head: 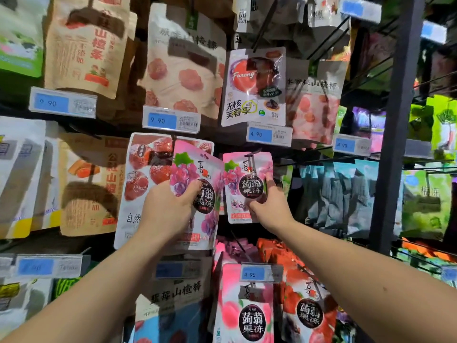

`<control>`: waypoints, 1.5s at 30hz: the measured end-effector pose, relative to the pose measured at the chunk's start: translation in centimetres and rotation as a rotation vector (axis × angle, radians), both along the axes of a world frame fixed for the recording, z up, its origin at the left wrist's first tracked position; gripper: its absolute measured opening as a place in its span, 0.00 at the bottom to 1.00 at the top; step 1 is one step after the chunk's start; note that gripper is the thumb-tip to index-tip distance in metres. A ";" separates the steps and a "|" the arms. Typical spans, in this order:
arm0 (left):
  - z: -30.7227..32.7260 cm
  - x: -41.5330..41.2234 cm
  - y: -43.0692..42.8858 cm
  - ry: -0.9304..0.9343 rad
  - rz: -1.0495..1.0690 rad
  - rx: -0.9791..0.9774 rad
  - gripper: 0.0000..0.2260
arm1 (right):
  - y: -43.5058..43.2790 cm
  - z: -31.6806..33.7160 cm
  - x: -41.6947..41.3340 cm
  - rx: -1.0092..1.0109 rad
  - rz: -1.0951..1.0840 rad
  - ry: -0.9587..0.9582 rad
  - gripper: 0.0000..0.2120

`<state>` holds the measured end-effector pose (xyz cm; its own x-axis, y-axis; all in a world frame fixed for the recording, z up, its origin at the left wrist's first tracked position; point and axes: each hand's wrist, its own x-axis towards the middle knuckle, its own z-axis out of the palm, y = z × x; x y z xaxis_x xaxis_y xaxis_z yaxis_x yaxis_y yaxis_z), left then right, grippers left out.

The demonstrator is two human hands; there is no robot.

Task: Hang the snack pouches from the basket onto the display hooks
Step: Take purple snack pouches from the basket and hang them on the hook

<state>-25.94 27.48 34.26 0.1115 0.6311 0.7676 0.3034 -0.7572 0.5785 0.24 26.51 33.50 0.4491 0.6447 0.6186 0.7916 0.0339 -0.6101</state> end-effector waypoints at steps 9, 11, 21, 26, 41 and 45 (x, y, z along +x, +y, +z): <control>-0.6 -0.4 0.7 -0.060 -0.050 -0.042 0.26 | 6.8 0.9 1.0 -0.181 -0.123 0.040 0.48; -0.6 -0.5 0.6 -0.059 -0.058 -0.052 0.25 | 6.8 0.8 0.8 -0.151 -0.121 0.091 0.46; 0.0 3.5 -2.0 -0.196 -0.230 -0.244 0.23 | -6.4 1.1 -5.5 0.244 0.489 0.391 0.08; 0.0 6.7 -2.7 -0.288 -0.308 -0.327 0.22 | -9.3 2.1 -5.3 0.217 0.323 0.320 0.20; 2.9 10.2 -1.6 -0.246 -0.337 -0.308 0.20 | -8.9 3.6 -2.7 0.345 0.067 0.125 0.16; 3.1 10.8 -1.1 -0.272 -0.364 -0.383 0.17 | -8.6 3.6 -2.5 0.336 0.047 0.122 0.17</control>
<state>-15.15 26.41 37.36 0.2034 0.8270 0.5242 -0.1342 -0.5068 0.8516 -2.28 17.86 37.11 0.5074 0.4360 0.7433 0.7063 0.2838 -0.6486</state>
